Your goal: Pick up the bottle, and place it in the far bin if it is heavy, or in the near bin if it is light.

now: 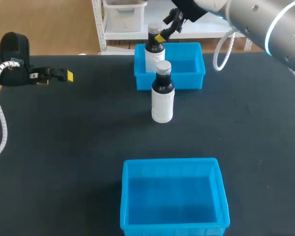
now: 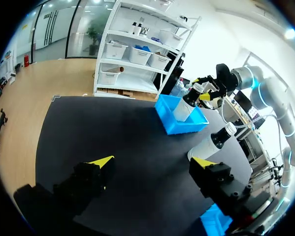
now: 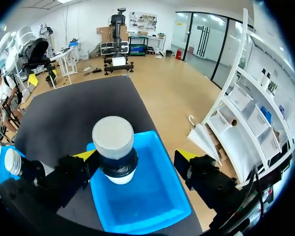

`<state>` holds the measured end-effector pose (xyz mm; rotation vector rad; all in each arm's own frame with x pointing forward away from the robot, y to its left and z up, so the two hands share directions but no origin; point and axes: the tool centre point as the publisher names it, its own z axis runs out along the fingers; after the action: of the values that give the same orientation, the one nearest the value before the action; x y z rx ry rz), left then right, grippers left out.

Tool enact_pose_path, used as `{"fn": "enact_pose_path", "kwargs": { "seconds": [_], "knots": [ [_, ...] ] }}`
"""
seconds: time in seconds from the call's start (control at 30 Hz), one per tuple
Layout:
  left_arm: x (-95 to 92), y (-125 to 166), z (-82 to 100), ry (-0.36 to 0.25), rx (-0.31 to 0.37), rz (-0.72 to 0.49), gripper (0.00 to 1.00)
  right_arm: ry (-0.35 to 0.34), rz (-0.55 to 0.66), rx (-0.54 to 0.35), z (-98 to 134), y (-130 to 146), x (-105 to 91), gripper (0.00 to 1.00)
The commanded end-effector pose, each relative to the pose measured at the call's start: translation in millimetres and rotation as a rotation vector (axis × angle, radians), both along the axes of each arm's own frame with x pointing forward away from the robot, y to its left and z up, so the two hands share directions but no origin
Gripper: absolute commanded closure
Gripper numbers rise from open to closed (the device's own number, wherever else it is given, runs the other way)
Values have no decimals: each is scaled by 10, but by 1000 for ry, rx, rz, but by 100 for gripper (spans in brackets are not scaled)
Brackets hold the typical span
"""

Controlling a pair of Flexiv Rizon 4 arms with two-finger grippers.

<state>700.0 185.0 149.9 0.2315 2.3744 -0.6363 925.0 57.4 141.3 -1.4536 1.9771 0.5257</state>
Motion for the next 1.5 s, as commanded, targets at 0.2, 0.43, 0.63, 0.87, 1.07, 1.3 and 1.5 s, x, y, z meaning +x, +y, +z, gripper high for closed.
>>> {"fn": "enact_pose_path", "kwargs": {
  "seconds": [0.2, 0.43, 0.63, 0.87, 1.07, 1.3, 1.5],
  "knots": [
    [0, 0, 0, 0, 0, 0, 0, 176, 164, 49, 25, -267, -64, 0],
    [0, 0, 0, 0, 0, 0, 0, 157, 164, 47, 101, -386, -105, 0],
    [0, 0, 0, 0, 0, 0, 0, 132, 162, 50, 176, -530, -194, 0],
    [0, 0, 0, 0, 0, 0, 0, 111, 143, 57, 243, -816, -375, 0],
    [0, 0, 0, 0, 0, 0, 0, 83, 117, 71, 311, -1062, -590, 0],
    [0, 0, 0, 0, 0, 0, 0, 24, 106, 103, 444, -1292, -920, 0],
    [0, 0, 0, 0, 0, 0, 0, -8, 110, 123, 469, -1429, -1238, 0]
  ]
}}
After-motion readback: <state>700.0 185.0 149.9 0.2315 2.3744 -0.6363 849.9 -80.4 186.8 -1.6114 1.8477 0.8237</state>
